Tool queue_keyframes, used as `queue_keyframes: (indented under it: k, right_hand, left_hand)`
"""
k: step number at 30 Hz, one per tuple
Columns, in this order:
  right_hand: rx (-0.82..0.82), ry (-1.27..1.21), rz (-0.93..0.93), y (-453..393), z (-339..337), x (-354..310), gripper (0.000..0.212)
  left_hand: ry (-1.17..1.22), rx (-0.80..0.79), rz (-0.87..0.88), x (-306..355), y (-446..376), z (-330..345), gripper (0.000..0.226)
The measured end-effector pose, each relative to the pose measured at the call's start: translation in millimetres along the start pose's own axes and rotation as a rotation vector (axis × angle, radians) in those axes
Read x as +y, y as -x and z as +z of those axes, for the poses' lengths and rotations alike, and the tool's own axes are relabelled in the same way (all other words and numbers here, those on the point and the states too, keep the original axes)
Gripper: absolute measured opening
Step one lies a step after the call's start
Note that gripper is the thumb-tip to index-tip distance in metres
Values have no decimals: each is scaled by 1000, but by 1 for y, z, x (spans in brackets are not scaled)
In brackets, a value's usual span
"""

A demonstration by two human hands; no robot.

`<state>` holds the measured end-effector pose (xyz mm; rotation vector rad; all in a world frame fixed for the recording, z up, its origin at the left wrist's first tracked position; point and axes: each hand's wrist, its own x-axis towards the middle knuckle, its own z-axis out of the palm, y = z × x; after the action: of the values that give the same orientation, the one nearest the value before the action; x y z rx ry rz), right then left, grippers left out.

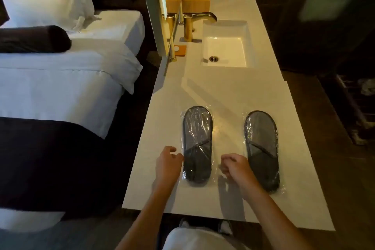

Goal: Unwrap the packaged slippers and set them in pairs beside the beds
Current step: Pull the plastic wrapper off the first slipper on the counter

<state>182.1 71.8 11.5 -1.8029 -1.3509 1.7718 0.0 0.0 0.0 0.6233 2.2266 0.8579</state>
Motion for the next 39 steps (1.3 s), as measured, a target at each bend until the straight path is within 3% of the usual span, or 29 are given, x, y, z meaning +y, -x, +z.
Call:
queue_keyframes:
  k: [6, 9, 12, 17, 23, 30, 39]
  right_hand:
    - [-24, 70, -36, 2, 18, 5, 19]
    - [-27, 35, -69, 10, 17, 8, 16]
    - [-60, -13, -45, 18, 11, 11, 22]
    - [-90, -140, -19, 31, -1, 20, 23]
    - [-171, -215, -52, 54, -23, 24, 21]
    - [-188, -135, -201, 68, -36, 21, 23]
    - [-93, -133, -354, 68, -42, 0, 5]
  left_hand:
    - [58, -111, -189, -11, -10, 17, 49]
    - [126, -191, -184, -5, -1, 13, 32]
    - [209, -304, -229, -6, 6, 11, 32]
    - [526, -423, -305, -10, 23, 7, 24]
    - [672, -440, -330, -17, 42, 0, 25]
    - [659, -402, -151, 3, 56, -13, 15]
    - [595, -416, 29, 35, 55, -20, 27]
